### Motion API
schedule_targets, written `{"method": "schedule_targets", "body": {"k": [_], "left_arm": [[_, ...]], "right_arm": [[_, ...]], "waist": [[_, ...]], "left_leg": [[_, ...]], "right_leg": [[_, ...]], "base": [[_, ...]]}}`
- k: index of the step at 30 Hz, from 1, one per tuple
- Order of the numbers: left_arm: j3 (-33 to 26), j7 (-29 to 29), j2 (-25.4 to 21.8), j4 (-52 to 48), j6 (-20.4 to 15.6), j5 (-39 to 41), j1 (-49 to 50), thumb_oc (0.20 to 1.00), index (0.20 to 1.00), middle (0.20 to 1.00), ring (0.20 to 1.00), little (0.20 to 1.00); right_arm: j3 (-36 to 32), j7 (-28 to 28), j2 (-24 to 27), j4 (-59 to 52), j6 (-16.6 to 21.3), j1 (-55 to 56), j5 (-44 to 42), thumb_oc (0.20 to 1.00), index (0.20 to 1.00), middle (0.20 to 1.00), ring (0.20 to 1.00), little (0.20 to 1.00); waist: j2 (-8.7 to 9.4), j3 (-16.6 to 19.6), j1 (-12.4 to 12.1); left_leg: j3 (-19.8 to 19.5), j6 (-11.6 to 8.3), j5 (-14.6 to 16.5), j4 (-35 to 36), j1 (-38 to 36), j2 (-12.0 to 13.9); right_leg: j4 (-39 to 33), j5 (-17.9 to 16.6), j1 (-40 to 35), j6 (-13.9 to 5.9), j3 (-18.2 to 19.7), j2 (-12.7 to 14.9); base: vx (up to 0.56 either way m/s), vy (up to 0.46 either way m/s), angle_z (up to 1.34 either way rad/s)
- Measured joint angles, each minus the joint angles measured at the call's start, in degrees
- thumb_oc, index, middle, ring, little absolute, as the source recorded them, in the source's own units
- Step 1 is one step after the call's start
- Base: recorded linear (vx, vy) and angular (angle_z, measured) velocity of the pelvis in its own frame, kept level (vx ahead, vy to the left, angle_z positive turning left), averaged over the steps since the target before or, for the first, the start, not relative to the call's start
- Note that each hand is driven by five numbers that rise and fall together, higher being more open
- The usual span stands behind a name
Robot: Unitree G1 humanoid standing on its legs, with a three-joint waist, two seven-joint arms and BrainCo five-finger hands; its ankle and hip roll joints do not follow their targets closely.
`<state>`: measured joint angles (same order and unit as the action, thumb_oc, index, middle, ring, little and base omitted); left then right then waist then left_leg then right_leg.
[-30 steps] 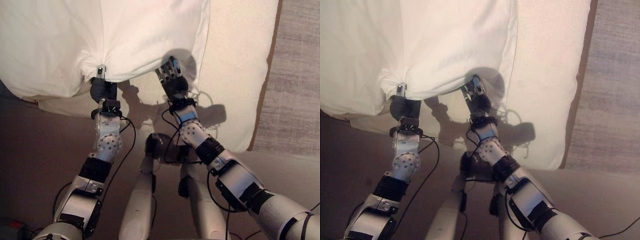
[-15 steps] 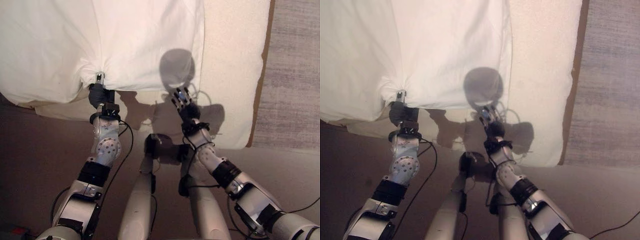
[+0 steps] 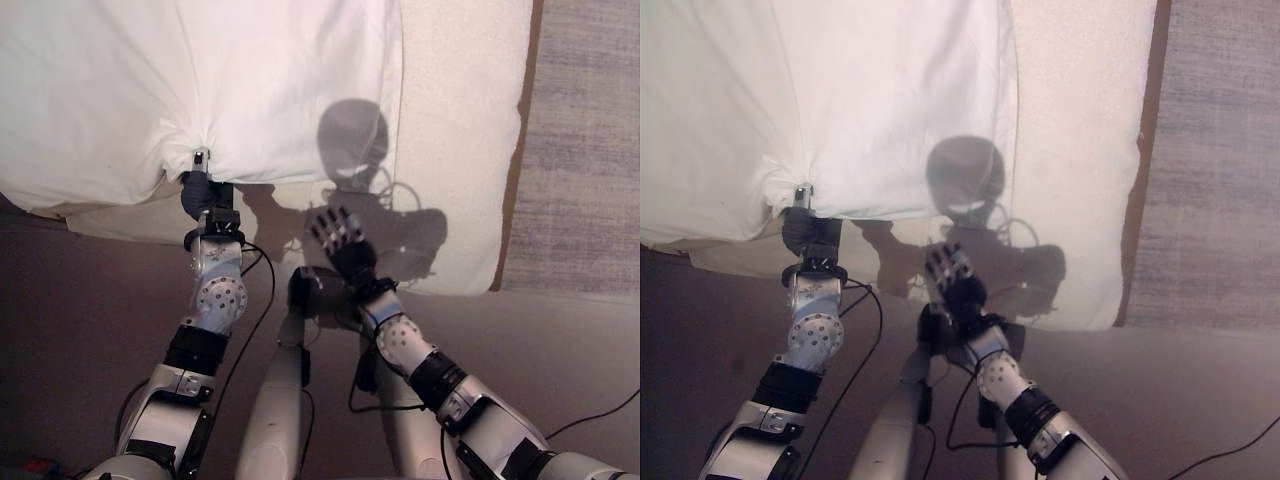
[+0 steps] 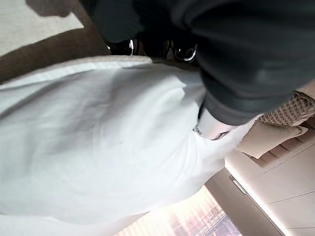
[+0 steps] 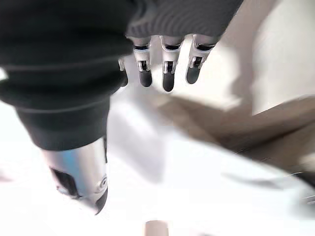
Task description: Make the bed
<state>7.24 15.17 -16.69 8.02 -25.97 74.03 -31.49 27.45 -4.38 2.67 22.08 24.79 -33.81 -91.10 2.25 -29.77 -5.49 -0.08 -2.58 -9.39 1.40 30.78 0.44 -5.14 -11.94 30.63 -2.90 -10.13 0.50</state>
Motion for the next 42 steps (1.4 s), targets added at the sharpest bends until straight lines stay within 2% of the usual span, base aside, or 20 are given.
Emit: {"method": "schedule_targets", "body": {"k": [7, 11, 14, 15, 18, 25, 26, 27, 29, 31, 34, 42], "left_arm": [[0.04, -0.06, 0.32, -1.89, -1.15, 1.63, 1.07, 0.2, 0.2, 0.2, 0.2, 0.2], [0.23, -0.09, 0.11, -3.0, -1.25, 1.89, 1.52, 0.2, 0.2, 0.2, 0.2, 0.2], [0.54, -0.23, -0.13, -4.26, -1.25, 2.28, 1.54, 0.2, 0.2, 0.2, 0.2, 0.2], [0.82, -0.48, -0.56, -4.55, -1.24, 2.29, 1.52, 0.2, 0.2, 0.2, 0.2, 0.2], [1.5, -1.67, -1.49, -4.71, -1.1, 2.29, 1.41, 0.2, 0.2, 0.2, 0.2, 0.2], [2.86, -2.93, -2.18, -4.64, -1.05, 2.31, 1.12, 0.2, 0.2, 0.2, 0.2, 0.2], [2.95, -2.89, -2.38, -4.59, -1.05, 2.31, 0.82, 0.2, 0.2, 0.2, 0.2, 0.2], [3.01, -2.39, -2.69, -4.59, -0.84, 2.07, 0.02, 0.2, 0.2, 0.2, 0.2, 0.2], [3.3, -1.88, -3.51, -4.62, -0.71, 1.62, -0.41, 0.2, 0.2, 0.2, 0.2, 0.2], [3.81, -1.32, -4.04, -4.56, -0.64, 1.08, -1.33, 0.2, 0.2, 0.2, 0.2, 0.2], [4.32, -0.42, -3.99, -4.48, -0.55, 1.03, -2.23, 0.2, 0.2, 0.2, 0.2, 0.2], [5.4, 1.35, -3.26, -4.5, -0.91, 1.03, -4.65, 0.2, 0.2, 0.2, 0.2, 0.2]], "right_arm": [[-0.59, 3.24, -0.33, -5.98, 8.72, -1.79, -0.65, 1.0, 1.0, 1.0, 1.0, 1.0], [-0.51, 6.4, -2.03, -5.6, 10.43, -4.39, -0.59, 1.0, 1.0, 1.0, 1.0, 1.0], [-0.41, 7.17, -4.06, -5.15, 10.38, -7.3, -0.55, 1.0, 1.0, 1.0, 1.0, 1.0], [0.04, 7.51, -4.98, -1.98, 10.27, -10.03, -0.5, 1.0, 1.0, 1.0, 1.0, 1.0], [0.04, 7.92, -6.71, 7.2, 8.99, -15.03, -0.26, 1.0, 1.0, 1.0, 1.0, 1.0], [0.51, 7.37, -6.53, 12.06, 3.56, -13.63, -0.24, 1.0, 1.0, 1.0, 1.0, 1.0], [2.94, 7.44, -5.62, 12.51, 2.84, -12.37, -0.07, 1.0, 1.0, 1.0, 1.0, 1.0], [7.75, 7.9, -3.27, 12.21, 0.69, -11.08, 1.81, 1.0, 1.0, 1.0, 1.0, 1.0], [11.73, 8.05, -1.41, 12.2, -3.22, -9.38, 4.04, 1.0, 1.0, 1.0, 1.0, 1.0], [14.6, 8.42, -1.34, 12.83, -7.51, -5.62, 5.12, 1.0, 1.0, 1.0, 1.0, 1.0], [17.27, 8.31, -1.45, 13.09, -10.31, -2.24, 6.17, 1.0, 1.0, 1.0, 1.0, 1.0], [19.04, 6.73, -1.36, 12.58, -11.3, 3.04, 6.17, 1.0, 1.0, 1.0, 1.0, 1.0]], "waist": [[-0.03, -0.02, -0.02], [-0.15, -0.08, -0.11], [-0.47, -0.26, -0.35], [-0.55, -0.3, -0.56], [-0.6, -0.29, -1.59], [-0.64, -0.3, -2.05], [-0.64, -0.3, -1.96], [-0.63, -0.29, -1.89], [-0.62, -0.29, -1.88], [-0.62, -0.29, -1.95], [-0.62, -0.29, -1.8], [-0.51, -0.28, -0.95]], "left_leg": [[0.08, 0.01, -0.01, 0.0, 0.94, 0.0], [0.02, 0.01, -0.01, -0.02, 1.3, 0.15], [-0.08, 0.0, -0.03, -0.15, 1.76, 0.28], [-0.1, 0.0, -0.03, -0.21, 1.85, 0.33], [-0.19, -0.01, -0.04, -0.2, 1.9, 0.41], [-0.81, -0.01, -0.04, -0.23, 2.36, 0.23], [-0.82, -0.01, -0.04, -0.34, 2.42, 0.21], [-1.1, -0.17, 0.09, -0.75, 2.6, 0.2], [-1.54, -0.19, 0.11, -1.45, 2.82, 0.23], [-1.56, -0.2, 0.12, -1.9, 2.91, 0.31], [-1.53, -0.21, 0.14, -2.07, 2.84, 0.34], [-1.29, 0.01, -0.04, -2.16, 3.16, 0.02]], "right_leg": [[0.0, 0.06, 1.01, -0.07, 0.09, -0.01], [0.0, 0.06, 1.32, -0.07, 0.06, -0.06], [0.0, 0.05, 1.59, -0.06, -0.14, -0.08], [0.0, 0.05, 1.66, -0.06, -0.24, -0.09], [0.0, 0.08, 1.69, -0.05, -0.47, -0.13], [0.0, 0.35, 1.68, -0.15, -1.42, 0.09], [0.0, 0.35, 1.67, -0.15, -1.47, 0.13], [0.04, 0.46, 1.56, -0.27, -1.54, 0.13], [0.43, 0.68, 1.5, -0.31, -1.83, 0.12], [1.05, 0.9, 1.55, -0.18, -2.02, 0.05], [1.62, 0.9, 1.63, -0.17, -2.05, 0.06], [3.23, 0.86, 2.73, -0.15, -2.01, 0.56]], "base": [[0.0, 0.009, -0.01], [0.0, 0.0, 0.0], [0.02, -0.011, 0.03], [0.0, 0.0, 0.0], [0.01, -0.009, 0.0], [0.02, -0.02, 0.06], [0.08, -0.03, 0.03], [0.09, -0.029, 0.05], [0.0, -0.016, 0.08], [-0.01, 0.003, 0.06], [0.0, 0.0, 0.0], [-0.03, 0.0, 0.0]]}}
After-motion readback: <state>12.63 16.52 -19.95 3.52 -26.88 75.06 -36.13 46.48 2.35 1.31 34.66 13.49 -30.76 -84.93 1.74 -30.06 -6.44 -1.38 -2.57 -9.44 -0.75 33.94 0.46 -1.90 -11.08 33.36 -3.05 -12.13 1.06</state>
